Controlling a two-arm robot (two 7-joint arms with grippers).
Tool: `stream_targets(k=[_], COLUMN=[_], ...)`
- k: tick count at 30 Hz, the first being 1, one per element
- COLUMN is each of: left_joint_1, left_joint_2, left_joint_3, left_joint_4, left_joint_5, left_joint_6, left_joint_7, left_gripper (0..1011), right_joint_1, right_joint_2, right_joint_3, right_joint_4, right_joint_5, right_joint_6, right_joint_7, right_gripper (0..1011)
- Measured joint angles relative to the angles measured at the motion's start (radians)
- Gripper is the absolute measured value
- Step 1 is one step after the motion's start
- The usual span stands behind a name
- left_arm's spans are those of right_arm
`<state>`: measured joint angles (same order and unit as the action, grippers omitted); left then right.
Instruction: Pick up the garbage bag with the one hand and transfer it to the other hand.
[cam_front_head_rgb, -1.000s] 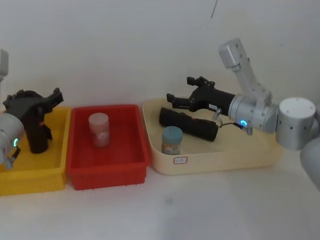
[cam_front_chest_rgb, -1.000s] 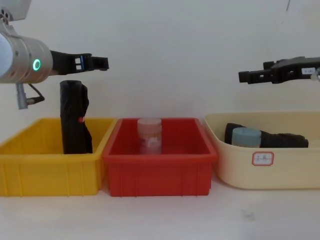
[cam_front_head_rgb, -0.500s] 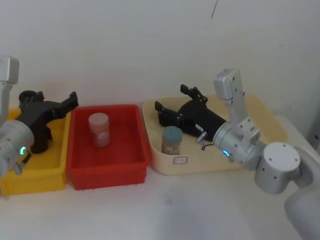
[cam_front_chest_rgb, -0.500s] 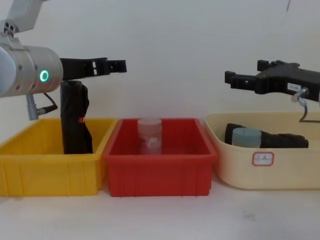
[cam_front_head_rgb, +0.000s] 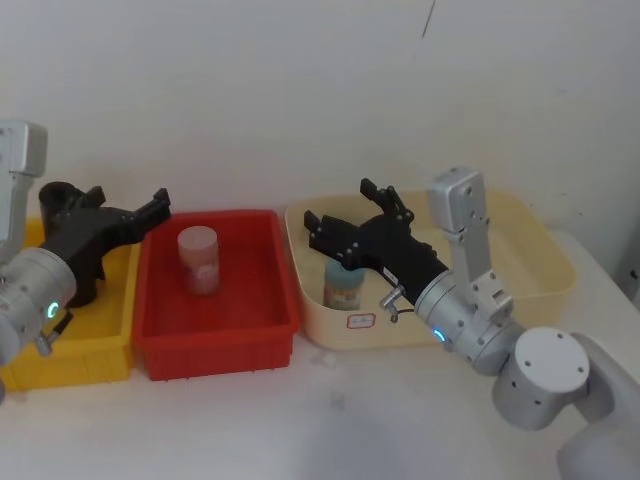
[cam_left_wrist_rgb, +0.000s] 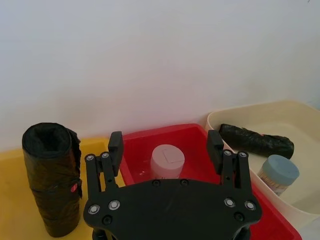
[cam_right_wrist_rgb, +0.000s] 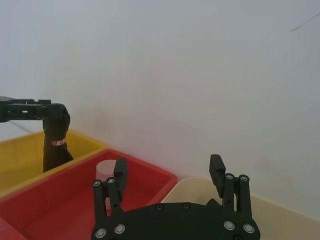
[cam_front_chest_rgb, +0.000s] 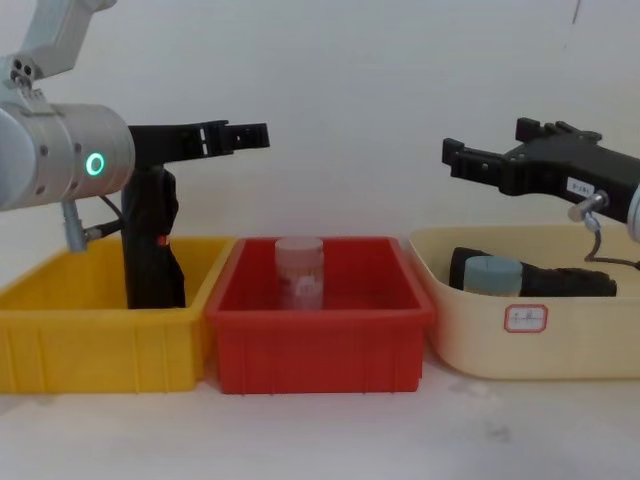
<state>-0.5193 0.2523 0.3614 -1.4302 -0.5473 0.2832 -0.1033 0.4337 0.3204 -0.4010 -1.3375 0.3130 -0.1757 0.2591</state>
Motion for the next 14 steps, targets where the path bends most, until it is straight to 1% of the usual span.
stream_targets(k=[14], left_joint_1=[0.003], left_joint_2=[0.001], left_joint_3=[0.002], left_joint_4=[0.004], left_joint_5=[-0.003], left_joint_6=[-0.013], left_joint_7=[-0.020], left_gripper=[1000], right_joint_1=[-0.033], right_joint_2=[-0.009], right_joint_3=[0.003], right_joint_4=[-0.030], right_joint_5=[-0.010], right_joint_6=[-0.020], right_joint_7=[-0.032], right_gripper=[1002])
